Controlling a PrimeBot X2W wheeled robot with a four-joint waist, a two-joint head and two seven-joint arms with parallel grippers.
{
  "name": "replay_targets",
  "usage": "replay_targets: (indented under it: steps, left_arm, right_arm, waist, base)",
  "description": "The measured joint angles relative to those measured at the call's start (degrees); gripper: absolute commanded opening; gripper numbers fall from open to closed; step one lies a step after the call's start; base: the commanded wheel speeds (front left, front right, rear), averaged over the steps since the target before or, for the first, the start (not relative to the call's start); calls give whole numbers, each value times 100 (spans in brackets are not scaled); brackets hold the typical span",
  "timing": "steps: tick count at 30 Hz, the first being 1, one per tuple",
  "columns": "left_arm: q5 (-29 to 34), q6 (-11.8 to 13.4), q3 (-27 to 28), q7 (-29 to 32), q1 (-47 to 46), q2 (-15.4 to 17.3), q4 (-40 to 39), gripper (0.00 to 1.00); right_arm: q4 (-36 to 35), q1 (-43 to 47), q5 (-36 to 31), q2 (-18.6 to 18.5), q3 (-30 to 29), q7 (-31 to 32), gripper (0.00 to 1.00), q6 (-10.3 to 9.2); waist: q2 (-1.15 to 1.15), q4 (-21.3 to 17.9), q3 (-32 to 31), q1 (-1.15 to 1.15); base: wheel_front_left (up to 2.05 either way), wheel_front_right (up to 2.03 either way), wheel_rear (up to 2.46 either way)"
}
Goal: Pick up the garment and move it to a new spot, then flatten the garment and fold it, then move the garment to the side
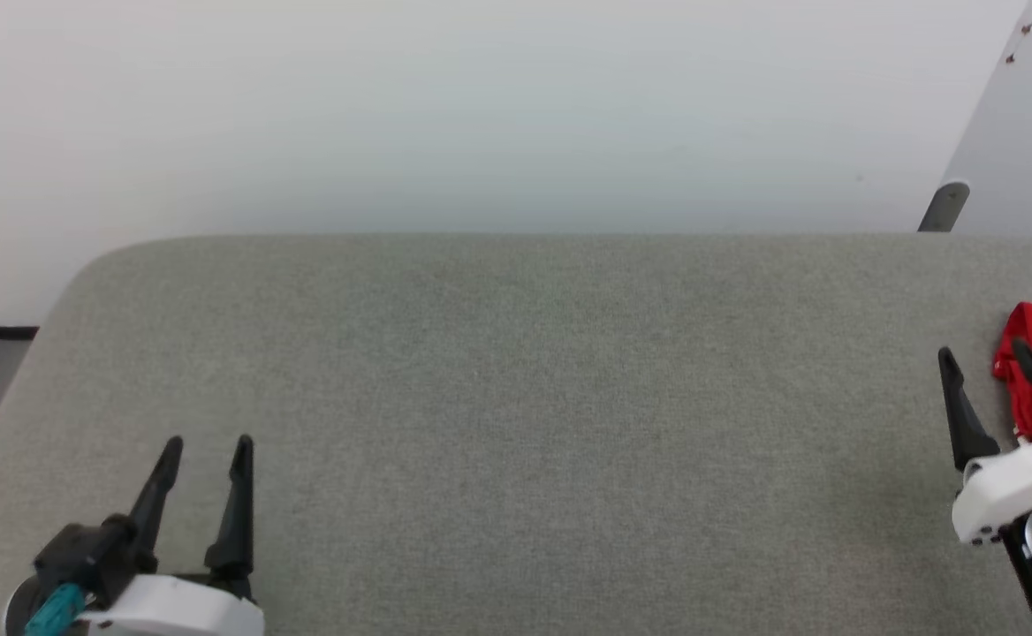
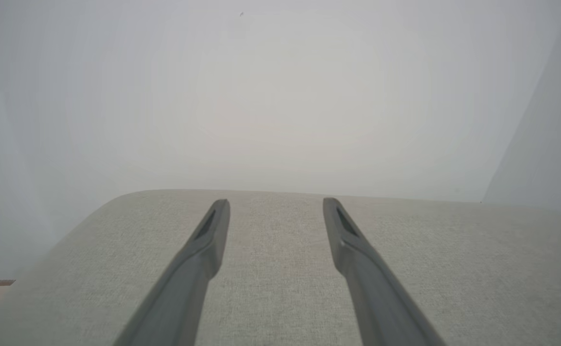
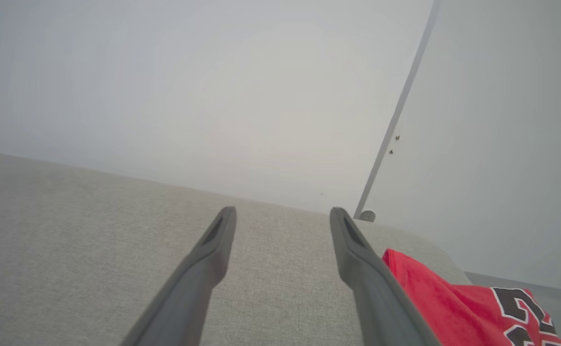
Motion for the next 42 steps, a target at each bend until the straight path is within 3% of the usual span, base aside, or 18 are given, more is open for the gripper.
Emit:
replay_targets:
  steps: [9, 19, 28, 42]
  left_arm:
    - [64, -1, 376, 0, 354, -108, -54, 100]
    - [-71, -1, 357, 0, 663, 14, -75, 100]
    - [-151, -1, 368, 0, 809, 103, -81, 100]
    - [-204, -1, 348, 0, 925, 136, -79, 100]
  right_arm:
    - [-1207, 1117, -110, 417, -532, -1, 100, 0]
    - [-2043, 2001, -327, 888, -619, -1, 100, 0]
    - [-2501, 2545, -452, 1220, -735, -1, 100, 0]
    - [-2727, 2827, -533, 1383, -808, -1, 100, 0]
  waist:
    - [0, 47, -191, 0]
    - [0, 9, -284, 0]
    - [0, -22, -312, 0]
    - [0, -90, -266, 0]
  base:
    - [0, 0, 0]
    - [0, 0, 0]
    - [0, 0, 0]
    - [0, 0, 0]
